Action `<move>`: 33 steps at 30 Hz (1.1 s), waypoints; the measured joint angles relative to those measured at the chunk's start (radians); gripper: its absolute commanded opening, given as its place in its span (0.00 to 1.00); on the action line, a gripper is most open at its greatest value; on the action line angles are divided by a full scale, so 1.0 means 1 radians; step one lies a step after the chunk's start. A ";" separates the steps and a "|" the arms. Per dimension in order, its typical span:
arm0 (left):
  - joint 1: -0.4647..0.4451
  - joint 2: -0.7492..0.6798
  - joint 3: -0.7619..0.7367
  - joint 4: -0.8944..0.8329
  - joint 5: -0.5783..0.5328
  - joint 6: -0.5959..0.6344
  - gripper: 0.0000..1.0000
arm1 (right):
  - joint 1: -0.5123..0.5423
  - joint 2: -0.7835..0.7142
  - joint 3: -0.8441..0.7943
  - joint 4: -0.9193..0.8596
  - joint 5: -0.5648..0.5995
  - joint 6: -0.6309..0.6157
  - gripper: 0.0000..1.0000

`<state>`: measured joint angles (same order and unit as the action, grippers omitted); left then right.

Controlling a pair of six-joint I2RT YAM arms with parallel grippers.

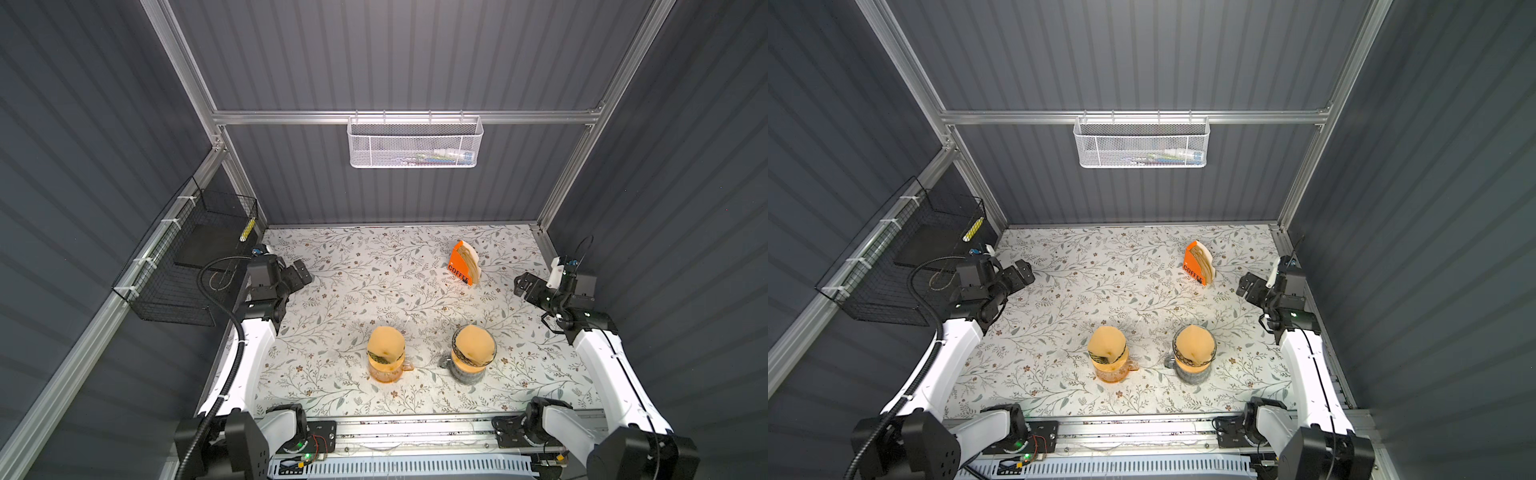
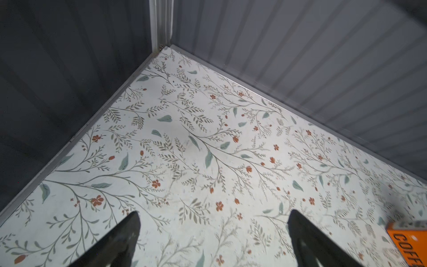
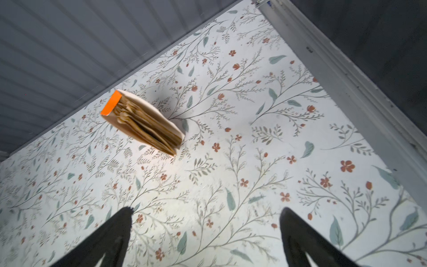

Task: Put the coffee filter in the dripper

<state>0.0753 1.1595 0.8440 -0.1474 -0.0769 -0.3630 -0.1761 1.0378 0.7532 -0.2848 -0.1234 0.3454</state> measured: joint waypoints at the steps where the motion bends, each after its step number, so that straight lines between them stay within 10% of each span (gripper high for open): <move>1: 0.012 0.013 -0.033 0.051 -0.002 0.005 1.00 | -0.002 0.006 -0.018 0.028 0.014 -0.005 0.99; 20: 0.024 0.264 -0.474 0.834 -0.036 0.136 0.99 | -0.001 0.150 -0.408 0.686 0.209 -0.062 0.99; 33: -0.003 0.431 -0.508 1.144 -0.039 0.200 1.00 | 0.146 0.415 -0.445 1.171 0.247 -0.230 0.99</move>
<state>0.0727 1.5902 0.3363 0.9962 -0.1154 -0.1627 -0.0296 1.4532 0.3084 0.8860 0.1238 0.1158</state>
